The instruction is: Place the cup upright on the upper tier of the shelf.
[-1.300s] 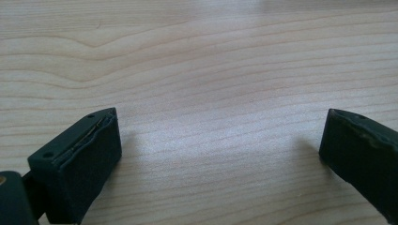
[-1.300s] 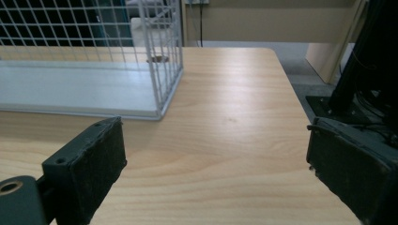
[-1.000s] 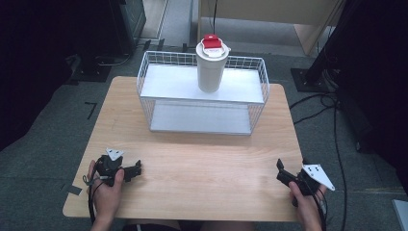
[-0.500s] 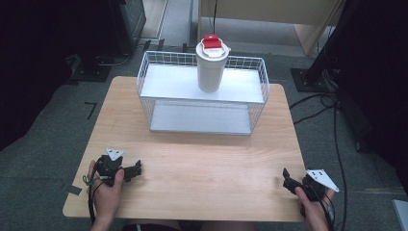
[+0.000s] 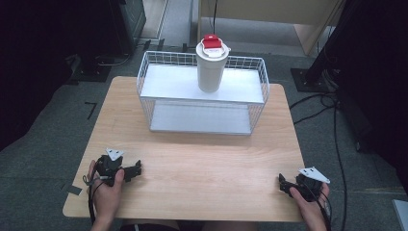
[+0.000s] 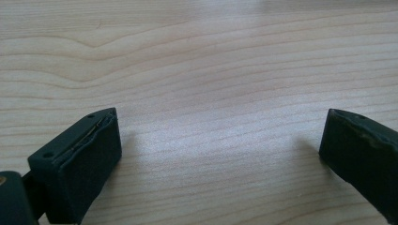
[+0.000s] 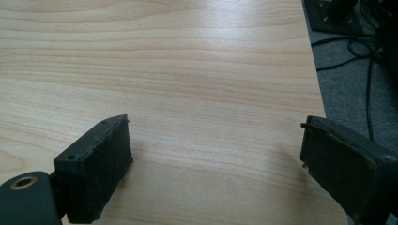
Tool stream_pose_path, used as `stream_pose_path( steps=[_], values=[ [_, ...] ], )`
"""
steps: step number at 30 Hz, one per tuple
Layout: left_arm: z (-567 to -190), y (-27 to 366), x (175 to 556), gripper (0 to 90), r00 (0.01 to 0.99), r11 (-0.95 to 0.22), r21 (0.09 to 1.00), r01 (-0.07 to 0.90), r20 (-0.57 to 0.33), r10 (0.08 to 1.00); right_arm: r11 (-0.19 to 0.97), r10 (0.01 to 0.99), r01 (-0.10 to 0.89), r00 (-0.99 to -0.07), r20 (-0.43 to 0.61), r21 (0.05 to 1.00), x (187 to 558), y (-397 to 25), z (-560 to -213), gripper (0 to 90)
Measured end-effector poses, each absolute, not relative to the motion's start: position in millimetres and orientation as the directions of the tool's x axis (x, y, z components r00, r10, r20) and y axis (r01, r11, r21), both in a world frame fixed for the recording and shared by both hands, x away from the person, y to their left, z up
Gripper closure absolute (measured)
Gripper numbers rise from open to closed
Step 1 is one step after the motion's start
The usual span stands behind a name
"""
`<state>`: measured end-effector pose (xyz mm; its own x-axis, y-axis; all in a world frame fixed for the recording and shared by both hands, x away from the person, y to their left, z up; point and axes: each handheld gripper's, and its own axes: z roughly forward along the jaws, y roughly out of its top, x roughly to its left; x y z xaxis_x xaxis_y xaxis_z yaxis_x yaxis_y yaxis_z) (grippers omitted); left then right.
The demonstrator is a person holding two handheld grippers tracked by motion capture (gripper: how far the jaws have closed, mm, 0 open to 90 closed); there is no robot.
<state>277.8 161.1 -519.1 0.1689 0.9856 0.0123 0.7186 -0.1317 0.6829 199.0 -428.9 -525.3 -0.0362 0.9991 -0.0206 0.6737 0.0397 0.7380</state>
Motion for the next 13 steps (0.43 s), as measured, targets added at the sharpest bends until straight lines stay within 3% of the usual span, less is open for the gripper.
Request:
stream_pose_path(
  steps=[3,13],
  values=[
    [-519.2,161.1,277.9,0.0,0.169,-0.132,0.683,0.718,0.013,0.986,0.014,0.998,0.688,-0.048,0.026,0.726,200.7,-431.5,-525.7,9.0],
    [-519.1,161.1,277.9,0.0,0.169,-0.133,0.683,0.718,0.014,0.985,0.035,0.997,0.686,-0.076,0.024,0.727,202.8,-428.6,-525.7,9.0]
  ],
)
